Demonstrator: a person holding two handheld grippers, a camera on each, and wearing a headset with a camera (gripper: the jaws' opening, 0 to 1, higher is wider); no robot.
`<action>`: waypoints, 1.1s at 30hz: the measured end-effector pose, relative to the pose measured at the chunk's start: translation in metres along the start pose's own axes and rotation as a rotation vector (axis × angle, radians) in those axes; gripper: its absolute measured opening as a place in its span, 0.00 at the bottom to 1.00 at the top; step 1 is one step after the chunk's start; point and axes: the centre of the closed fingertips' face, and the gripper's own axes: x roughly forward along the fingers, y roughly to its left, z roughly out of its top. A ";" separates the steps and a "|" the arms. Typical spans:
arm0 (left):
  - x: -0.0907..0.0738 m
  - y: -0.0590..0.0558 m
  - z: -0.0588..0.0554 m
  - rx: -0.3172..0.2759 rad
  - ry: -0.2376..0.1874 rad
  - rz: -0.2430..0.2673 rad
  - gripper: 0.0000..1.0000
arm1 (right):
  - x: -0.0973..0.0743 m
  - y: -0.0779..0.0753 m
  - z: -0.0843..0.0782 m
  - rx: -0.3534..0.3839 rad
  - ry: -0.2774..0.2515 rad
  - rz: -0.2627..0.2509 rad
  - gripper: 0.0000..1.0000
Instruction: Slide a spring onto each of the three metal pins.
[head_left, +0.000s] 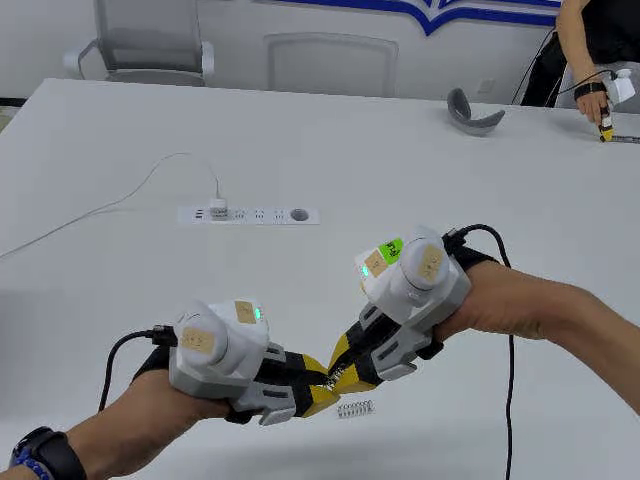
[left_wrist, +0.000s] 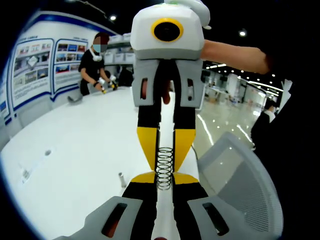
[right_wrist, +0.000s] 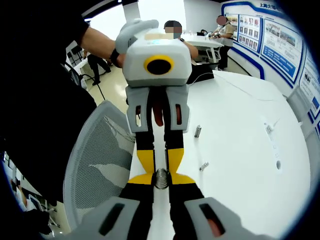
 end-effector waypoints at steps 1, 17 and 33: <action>0.000 0.000 -0.001 -0.001 0.000 0.000 0.11 | 0.000 0.000 0.000 0.001 -0.001 -0.001 0.12; -0.021 0.012 -0.014 -0.057 -0.012 0.076 0.26 | 0.005 -0.008 -0.011 0.030 0.013 -0.038 0.12; -0.056 0.030 -0.050 -0.143 0.005 0.224 0.35 | 0.013 -0.022 -0.030 0.066 0.059 -0.065 0.12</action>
